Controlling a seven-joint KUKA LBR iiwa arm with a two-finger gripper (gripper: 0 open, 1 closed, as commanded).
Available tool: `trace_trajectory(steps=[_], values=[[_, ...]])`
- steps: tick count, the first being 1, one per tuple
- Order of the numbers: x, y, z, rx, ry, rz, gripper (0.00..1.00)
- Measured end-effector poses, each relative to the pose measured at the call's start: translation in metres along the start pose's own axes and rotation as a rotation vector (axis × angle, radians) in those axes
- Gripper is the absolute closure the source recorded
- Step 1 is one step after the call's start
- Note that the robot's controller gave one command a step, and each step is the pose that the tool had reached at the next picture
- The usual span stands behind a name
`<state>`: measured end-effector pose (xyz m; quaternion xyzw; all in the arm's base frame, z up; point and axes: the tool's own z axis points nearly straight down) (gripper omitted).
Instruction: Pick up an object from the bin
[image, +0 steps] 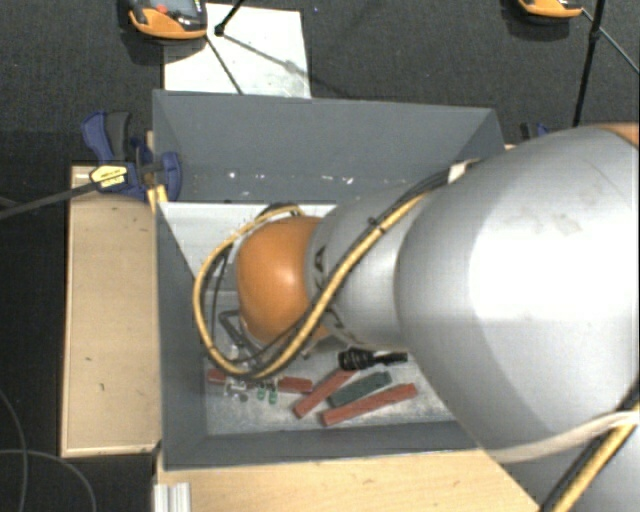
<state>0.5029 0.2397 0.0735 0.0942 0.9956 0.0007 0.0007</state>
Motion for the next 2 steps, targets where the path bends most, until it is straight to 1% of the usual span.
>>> trace_trajectory(steps=[2], values=[[0.0004, -0.0005, -0.0133, 0.002, 0.002, 0.001, 1.0]])
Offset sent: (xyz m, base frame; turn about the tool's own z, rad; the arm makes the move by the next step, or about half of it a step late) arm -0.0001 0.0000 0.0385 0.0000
